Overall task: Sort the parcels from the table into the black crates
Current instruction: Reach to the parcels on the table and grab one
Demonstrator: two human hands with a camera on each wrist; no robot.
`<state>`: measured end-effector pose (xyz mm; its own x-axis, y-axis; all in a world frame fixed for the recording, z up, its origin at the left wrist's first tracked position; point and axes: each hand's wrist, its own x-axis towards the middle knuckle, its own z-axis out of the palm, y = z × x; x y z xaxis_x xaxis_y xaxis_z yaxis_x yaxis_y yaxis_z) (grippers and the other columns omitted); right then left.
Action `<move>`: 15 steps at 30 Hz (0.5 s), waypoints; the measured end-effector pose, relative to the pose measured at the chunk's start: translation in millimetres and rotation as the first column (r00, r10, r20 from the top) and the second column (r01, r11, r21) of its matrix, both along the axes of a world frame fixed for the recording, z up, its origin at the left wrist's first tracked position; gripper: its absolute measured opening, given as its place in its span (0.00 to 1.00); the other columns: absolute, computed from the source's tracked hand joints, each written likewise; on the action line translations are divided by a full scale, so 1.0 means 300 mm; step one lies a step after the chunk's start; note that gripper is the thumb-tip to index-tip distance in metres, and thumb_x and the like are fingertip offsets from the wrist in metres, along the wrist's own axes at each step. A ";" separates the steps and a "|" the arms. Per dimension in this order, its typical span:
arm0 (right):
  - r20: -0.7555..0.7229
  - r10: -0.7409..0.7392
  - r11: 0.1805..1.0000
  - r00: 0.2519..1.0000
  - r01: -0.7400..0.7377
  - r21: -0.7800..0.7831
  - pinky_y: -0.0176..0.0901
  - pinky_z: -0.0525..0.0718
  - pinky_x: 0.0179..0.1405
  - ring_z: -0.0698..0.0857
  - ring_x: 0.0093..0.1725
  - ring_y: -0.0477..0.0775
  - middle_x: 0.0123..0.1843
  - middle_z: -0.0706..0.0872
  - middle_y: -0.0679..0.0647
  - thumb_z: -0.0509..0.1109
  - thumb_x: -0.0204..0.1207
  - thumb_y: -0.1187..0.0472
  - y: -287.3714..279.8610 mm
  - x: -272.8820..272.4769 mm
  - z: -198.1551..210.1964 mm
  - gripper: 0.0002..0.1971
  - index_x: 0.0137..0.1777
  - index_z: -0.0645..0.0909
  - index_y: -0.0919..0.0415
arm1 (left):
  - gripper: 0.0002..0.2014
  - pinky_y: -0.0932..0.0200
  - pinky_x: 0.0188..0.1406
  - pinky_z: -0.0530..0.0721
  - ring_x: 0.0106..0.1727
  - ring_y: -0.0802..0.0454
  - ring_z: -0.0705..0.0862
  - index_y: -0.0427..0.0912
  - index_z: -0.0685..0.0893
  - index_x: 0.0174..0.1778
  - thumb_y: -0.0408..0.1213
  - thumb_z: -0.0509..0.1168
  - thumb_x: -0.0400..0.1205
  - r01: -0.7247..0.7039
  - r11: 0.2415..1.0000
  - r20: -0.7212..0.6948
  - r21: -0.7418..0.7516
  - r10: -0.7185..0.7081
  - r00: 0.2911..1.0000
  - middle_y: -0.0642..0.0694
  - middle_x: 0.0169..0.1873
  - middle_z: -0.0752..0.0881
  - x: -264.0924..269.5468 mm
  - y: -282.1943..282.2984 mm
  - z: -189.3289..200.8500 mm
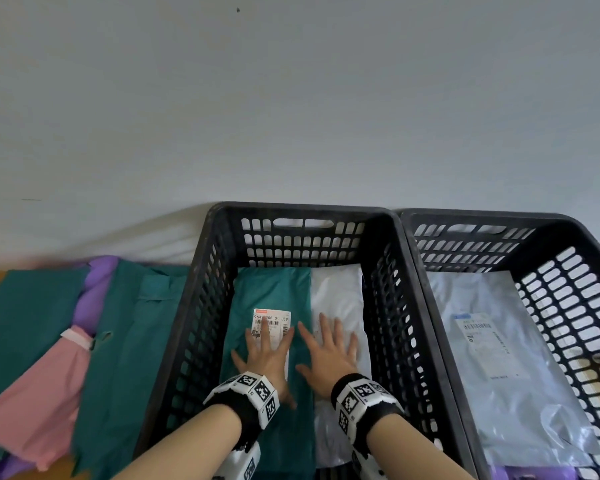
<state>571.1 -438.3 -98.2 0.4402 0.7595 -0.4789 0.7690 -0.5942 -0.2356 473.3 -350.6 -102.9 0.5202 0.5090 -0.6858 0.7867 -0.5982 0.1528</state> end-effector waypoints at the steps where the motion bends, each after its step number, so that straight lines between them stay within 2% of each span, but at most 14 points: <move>1: 0.019 0.006 0.999 1.000 -0.005 -0.046 0.72 0.31 0.76 0.28 0.81 0.65 0.83 0.27 0.56 0.57 0.82 0.43 -0.004 -0.008 -0.010 0.38 0.83 0.37 0.41 | 0.68 0.21 0.72 0.41 0.78 0.31 0.26 0.66 0.30 0.78 0.53 0.82 0.61 0.010 1.000 -0.015 -0.008 -0.011 1.000 0.41 0.77 0.21 -0.002 0.003 -0.012; 4: 0.061 0.016 0.990 0.998 -0.007 -0.141 0.76 0.26 0.71 0.24 0.79 0.68 0.80 0.22 0.56 0.53 0.82 0.37 -0.012 -0.026 -0.043 0.37 0.82 0.34 0.39 | 0.69 0.20 0.72 0.41 0.77 0.29 0.25 0.67 0.28 0.77 0.52 0.82 0.61 0.020 0.999 -0.036 -0.036 -0.021 0.999 0.41 0.76 0.19 -0.010 0.010 -0.038; 9: 0.097 0.010 0.980 0.995 0.010 -0.199 0.75 0.20 0.63 0.18 0.71 0.65 0.77 0.19 0.56 0.53 0.81 0.36 -0.001 -0.041 -0.083 0.38 0.82 0.33 0.40 | 0.69 0.21 0.73 0.42 0.76 0.29 0.24 0.70 0.28 0.76 0.49 0.83 0.61 0.022 0.995 -0.024 -0.099 -0.025 0.999 0.42 0.74 0.17 -0.012 0.023 -0.076; 15: 0.121 0.035 0.965 0.992 -0.002 -0.262 0.78 0.23 0.64 0.16 0.69 0.67 0.77 0.17 0.58 0.52 0.81 0.36 0.012 -0.048 -0.095 0.38 0.82 0.31 0.41 | 0.66 0.23 0.74 0.42 0.77 0.30 0.24 0.70 0.30 0.77 0.45 0.81 0.64 0.027 0.990 -0.014 -0.137 -0.029 0.999 0.42 0.74 0.17 -0.018 0.040 -0.106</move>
